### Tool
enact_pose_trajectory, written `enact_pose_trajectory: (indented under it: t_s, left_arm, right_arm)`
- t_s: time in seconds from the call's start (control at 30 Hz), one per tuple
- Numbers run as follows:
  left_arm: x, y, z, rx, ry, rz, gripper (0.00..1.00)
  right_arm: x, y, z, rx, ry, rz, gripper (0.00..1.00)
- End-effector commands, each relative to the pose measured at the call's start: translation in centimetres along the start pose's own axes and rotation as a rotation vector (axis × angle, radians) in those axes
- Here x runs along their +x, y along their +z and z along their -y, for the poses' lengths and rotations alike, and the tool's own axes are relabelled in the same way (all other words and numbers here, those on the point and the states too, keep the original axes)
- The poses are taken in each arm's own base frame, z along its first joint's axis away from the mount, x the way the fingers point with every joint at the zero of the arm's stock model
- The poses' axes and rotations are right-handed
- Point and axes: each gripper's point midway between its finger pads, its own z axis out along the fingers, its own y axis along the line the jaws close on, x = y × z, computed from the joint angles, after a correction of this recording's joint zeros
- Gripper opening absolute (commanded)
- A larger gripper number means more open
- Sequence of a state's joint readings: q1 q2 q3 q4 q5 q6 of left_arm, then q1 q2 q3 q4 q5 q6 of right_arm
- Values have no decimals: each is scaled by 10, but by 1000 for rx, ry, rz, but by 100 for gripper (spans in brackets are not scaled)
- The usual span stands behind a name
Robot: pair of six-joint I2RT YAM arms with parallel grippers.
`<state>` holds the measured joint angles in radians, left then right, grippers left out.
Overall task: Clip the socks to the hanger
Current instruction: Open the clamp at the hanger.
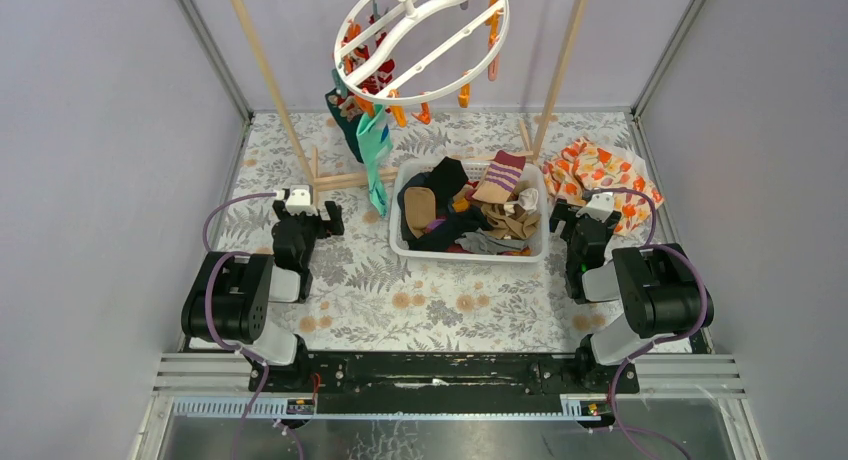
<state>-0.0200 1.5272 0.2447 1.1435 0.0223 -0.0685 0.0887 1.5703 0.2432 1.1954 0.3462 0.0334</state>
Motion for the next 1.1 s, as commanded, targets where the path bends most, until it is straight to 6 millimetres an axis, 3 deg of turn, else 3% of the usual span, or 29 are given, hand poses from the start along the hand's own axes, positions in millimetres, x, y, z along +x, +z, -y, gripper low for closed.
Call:
enact_pose_trajectory:
  t_s: [0.0, 0.17, 0.27, 0.33, 0.43, 0.53, 0.63, 0.7, 0.73, 0.8, 0.93, 1.07]
  left_arm:
    - [-15, 4, -1, -6, 22, 48, 99]
    - [-15, 4, -1, -6, 22, 48, 99]
    - [-15, 4, 0, -1, 19, 48, 99]
    - [-16, 4, 2, 10, 19, 49, 99]
    - [-34, 8, 2, 20, -9, 19, 99]
    - [-55, 16, -4, 26, -11, -123, 99]
    - [-81, 13, 1, 90, -32, -246, 99]
    - [-106, 6, 6, 147, -60, -275, 99]
    - [-112, 2, 8, 165, -77, -294, 99]
    - [-123, -10, 17, 213, -100, -344, 99]
    - [-158, -26, 30, 276, -113, -352, 99]
    - [-186, -38, 42, 310, -168, -348, 99]
  right_arm:
    - [-15, 1, -1, -5, 5, 50, 100]
    - [-14, 4, 6, 44, 18, 33, 100]
    - [-37, -5, 13, 82, 32, 86, 100]
    - [-49, -5, 14, 132, 80, -7, 100]
    - [-69, -5, 7, 138, 94, -135, 100]
    - [-99, -9, -35, -94, 277, -107, 100]
    - [-135, -27, -81, -349, 520, -41, 100]
    - [-159, -47, -121, -619, 512, -29, 97]
    - [-171, -60, -141, -750, 528, -17, 91]
    - [-187, -81, -167, -909, 549, 14, 86]
    - [-209, -119, -219, -1069, 451, 86, 91]
    - [-226, -152, -269, -1171, 382, 208, 88]
